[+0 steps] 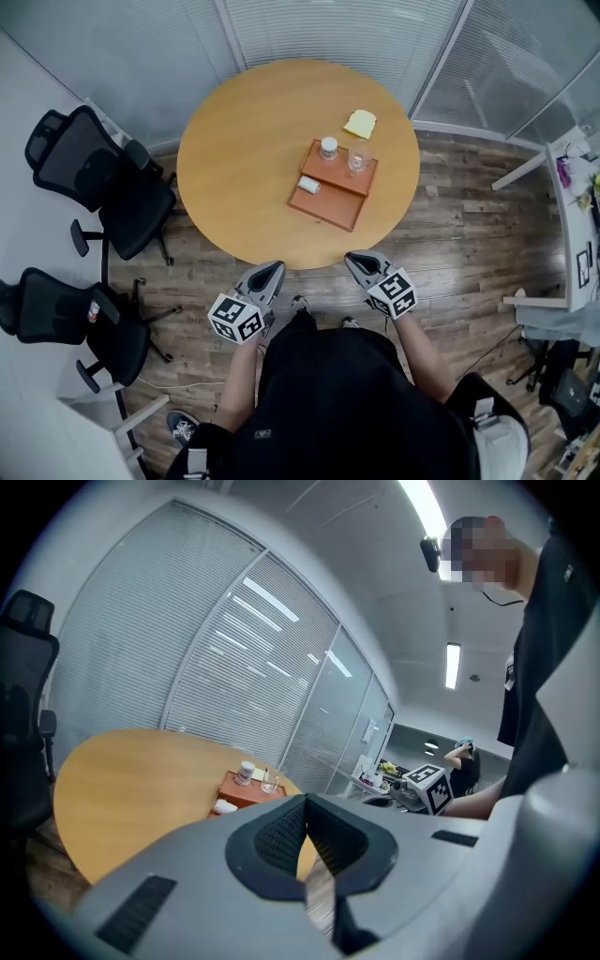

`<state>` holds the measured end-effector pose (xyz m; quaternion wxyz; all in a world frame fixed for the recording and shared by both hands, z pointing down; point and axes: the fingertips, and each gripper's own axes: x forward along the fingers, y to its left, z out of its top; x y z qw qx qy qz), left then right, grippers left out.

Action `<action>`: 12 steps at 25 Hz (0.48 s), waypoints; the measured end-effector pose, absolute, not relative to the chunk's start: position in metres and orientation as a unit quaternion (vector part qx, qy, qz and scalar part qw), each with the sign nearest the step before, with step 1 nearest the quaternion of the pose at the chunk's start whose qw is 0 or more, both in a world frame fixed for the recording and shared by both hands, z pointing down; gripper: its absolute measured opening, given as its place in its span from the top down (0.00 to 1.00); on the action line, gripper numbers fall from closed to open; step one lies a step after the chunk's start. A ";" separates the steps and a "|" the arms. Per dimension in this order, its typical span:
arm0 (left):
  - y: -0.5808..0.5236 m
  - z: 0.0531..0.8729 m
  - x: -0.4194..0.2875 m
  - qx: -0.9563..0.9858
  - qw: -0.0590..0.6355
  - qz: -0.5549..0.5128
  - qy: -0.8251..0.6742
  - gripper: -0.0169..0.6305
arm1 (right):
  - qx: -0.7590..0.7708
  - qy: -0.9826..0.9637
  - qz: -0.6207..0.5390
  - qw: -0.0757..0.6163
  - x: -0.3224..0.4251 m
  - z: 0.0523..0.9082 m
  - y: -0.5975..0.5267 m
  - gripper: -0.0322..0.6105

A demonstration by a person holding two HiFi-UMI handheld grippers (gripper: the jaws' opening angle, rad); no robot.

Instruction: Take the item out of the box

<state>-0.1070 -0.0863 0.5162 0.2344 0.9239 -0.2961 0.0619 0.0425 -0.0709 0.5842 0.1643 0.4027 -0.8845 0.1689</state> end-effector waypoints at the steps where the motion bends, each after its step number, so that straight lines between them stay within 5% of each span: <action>1: -0.092 0.517 -0.109 0.925 0.234 0.062 -0.292 0.96 | 0.404 -0.884 0.167 0.167 0.039 0.584 -0.075 0.94; 12: -0.131 0.523 -0.134 0.937 0.236 0.065 -0.250 0.96 | 0.428 -0.873 0.153 0.179 0.005 0.584 -0.115 0.94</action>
